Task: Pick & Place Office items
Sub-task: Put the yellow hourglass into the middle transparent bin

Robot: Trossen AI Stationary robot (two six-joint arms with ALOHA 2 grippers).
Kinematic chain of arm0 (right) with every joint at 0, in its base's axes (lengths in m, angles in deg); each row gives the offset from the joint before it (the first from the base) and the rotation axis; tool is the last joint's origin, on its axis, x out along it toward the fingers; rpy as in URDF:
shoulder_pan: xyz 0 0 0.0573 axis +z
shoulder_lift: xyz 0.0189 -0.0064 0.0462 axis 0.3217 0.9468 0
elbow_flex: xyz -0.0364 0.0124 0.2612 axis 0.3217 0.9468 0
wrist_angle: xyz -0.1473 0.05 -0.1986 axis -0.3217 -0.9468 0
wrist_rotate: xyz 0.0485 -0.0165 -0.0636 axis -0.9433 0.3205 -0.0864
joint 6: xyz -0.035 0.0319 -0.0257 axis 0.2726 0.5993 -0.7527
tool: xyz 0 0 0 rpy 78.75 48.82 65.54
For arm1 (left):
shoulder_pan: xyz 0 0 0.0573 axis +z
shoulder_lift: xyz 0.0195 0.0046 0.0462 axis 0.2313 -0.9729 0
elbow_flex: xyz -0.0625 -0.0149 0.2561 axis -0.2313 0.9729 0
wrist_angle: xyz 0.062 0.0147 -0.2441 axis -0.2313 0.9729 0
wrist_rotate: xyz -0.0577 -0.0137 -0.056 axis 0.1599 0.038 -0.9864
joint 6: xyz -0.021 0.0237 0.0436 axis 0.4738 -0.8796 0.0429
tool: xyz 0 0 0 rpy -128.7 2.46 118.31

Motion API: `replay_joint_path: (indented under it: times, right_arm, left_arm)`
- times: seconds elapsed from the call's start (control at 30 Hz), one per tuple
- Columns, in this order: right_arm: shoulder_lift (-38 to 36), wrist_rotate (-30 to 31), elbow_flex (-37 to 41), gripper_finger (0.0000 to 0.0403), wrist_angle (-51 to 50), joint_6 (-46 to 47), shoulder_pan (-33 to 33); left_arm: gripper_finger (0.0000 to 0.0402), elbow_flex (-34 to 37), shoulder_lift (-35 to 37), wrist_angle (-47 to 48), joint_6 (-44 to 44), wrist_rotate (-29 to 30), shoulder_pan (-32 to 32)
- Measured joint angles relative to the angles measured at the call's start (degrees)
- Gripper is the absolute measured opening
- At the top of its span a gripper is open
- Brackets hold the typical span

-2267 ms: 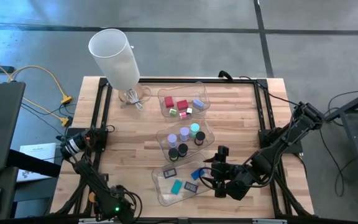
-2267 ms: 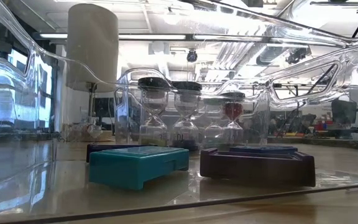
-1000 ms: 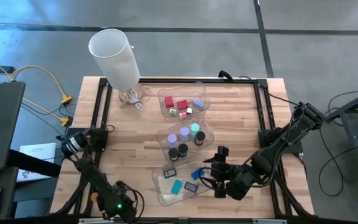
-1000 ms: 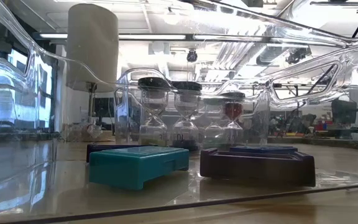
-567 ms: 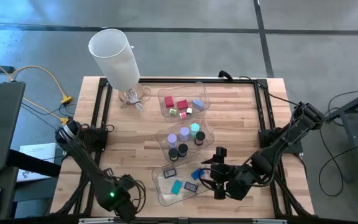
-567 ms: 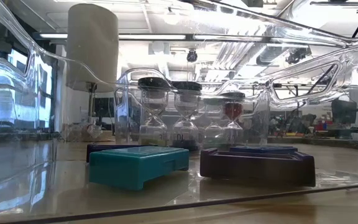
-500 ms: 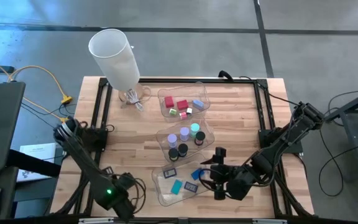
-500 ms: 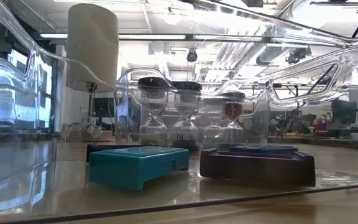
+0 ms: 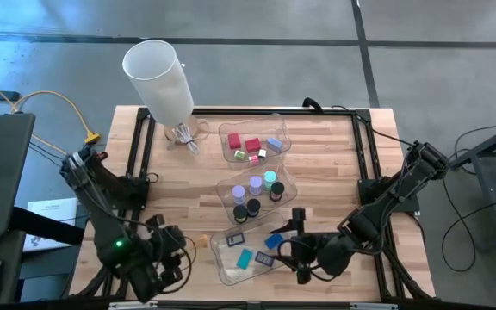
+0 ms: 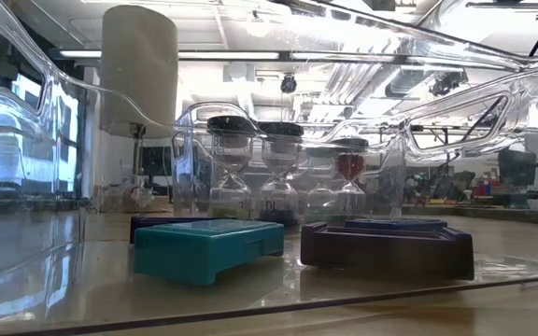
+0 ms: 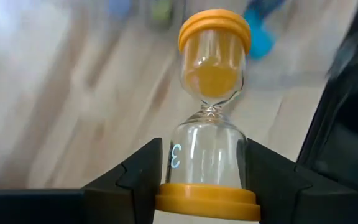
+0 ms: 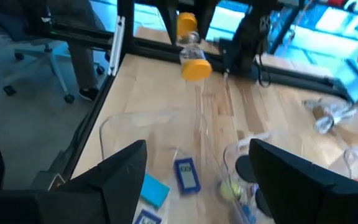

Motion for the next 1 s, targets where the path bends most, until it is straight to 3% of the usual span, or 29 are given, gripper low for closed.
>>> replay_joint_path:
  times: [0.2,0.43,0.67,1.0]
  right_arm:
    - [0.00,0.19,0.00,0.0274,4.10,-6.03,0.00]
    - [0.00,0.21,0.00,0.0274,10.70,-15.32,0.02]
    - [0.00,0.19,0.00,0.0274,19.93,-26.61,0.02]
    - [0.00,0.12,0.00,0.0274,21.96,-29.13,-0.27]
  left_arm:
    - [0.0186,0.00,0.81,-9.86,-11.44,18.59,-0.79]
    - [0.0186,0.00,0.48,-25.55,-23.93,31.59,0.31]
    - [0.0186,0.00,0.48,-40.27,-34.88,30.54,2.65]
    - [0.0186,0.00,0.48,-41.74,-37.95,27.02,3.68]
